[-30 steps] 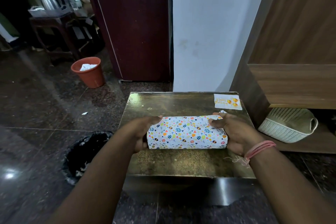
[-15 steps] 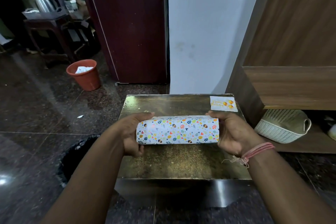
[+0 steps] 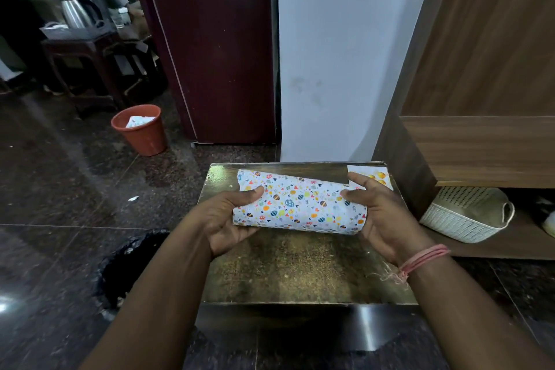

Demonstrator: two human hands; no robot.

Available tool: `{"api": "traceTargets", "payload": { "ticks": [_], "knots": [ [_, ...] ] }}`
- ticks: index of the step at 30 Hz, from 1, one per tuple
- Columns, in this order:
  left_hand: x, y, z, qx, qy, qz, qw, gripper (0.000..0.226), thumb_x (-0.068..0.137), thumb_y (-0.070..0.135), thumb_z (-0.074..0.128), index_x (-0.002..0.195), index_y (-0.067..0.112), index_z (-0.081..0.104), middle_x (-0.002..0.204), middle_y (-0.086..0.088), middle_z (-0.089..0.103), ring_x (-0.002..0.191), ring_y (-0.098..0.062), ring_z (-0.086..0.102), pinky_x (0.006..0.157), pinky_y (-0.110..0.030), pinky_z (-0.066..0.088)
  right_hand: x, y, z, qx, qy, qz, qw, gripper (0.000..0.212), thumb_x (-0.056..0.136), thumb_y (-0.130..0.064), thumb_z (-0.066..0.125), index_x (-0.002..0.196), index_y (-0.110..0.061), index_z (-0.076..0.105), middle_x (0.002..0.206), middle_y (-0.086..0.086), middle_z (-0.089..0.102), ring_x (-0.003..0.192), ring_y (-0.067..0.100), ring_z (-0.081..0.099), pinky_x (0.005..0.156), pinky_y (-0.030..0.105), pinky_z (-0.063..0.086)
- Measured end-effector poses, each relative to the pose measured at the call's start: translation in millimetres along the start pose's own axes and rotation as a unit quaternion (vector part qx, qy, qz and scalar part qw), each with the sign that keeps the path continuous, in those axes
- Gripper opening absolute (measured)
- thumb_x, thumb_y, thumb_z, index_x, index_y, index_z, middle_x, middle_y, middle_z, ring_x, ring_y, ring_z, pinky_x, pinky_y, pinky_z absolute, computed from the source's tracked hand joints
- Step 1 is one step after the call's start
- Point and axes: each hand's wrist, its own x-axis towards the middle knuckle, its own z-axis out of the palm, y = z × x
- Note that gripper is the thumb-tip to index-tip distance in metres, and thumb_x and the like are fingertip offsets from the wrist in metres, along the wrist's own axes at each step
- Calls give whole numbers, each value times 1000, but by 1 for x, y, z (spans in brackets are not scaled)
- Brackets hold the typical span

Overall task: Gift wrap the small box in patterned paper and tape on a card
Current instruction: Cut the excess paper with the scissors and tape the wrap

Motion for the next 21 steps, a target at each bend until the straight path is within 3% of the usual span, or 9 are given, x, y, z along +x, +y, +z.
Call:
{"api": "traceTargets", "payload": {
  "ticks": [5,8,11,13,14,17,19,21],
  "knots": [
    [-3,5,-3,70,-51,96,992,70,66,-14,74,133,0,58,122,-22,72,109,-38,72,96,-60,56,2,2,0,-57,-13,-76,995,83,50,-26,95,127,-38,65,141,14,58,139,28,47,118,53,34],
    [-4,5,-4,96,-68,130,985,75,64,-13,73,135,1,55,126,-24,70,116,-43,68,106,-62,48,5,2,-1,-58,-31,-111,992,85,51,-30,97,129,-37,65,147,3,55,143,26,42,120,52,32],
    [-7,6,-4,113,-59,127,984,70,67,-6,83,133,4,59,123,-19,72,109,-36,72,92,-50,59,3,0,2,-49,-44,-121,990,88,51,-34,98,132,-34,64,146,7,56,143,29,43,118,55,33],
    [-5,7,-6,101,-33,95,990,60,74,14,80,131,6,64,120,-15,74,91,-27,75,67,-35,60,1,-3,2,-12,-37,-110,993,74,62,-24,93,130,-28,65,137,12,63,133,31,54,112,55,41],
    [-5,7,-7,92,-19,65,993,58,75,23,80,129,9,67,117,-12,75,84,-23,73,63,-31,55,0,-5,1,8,-26,-99,995,61,72,-18,86,128,-24,65,129,14,68,122,30,64,105,52,48],
    [0,5,-12,58,14,-12,998,47,72,36,81,115,20,70,105,-5,75,76,-20,69,63,-29,50,0,-9,-2,-8,20,-108,994,29,93,-18,69,122,-22,67,105,8,75,88,20,70,78,38,55],
    [1,5,-13,51,20,-50,997,38,73,41,81,103,21,71,98,-3,75,71,-19,69,62,-28,49,0,-10,-4,-41,20,-115,992,26,95,-26,66,120,-25,70,104,6,72,89,21,68,73,35,53],
    [2,4,-12,47,24,-84,995,33,74,47,81,91,20,72,90,-1,75,67,-17,65,62,-26,46,0,-9,-4,-43,-22,-94,994,30,96,-16,64,123,-26,69,117,8,73,102,26,70,79,39,56]
  ]
}}
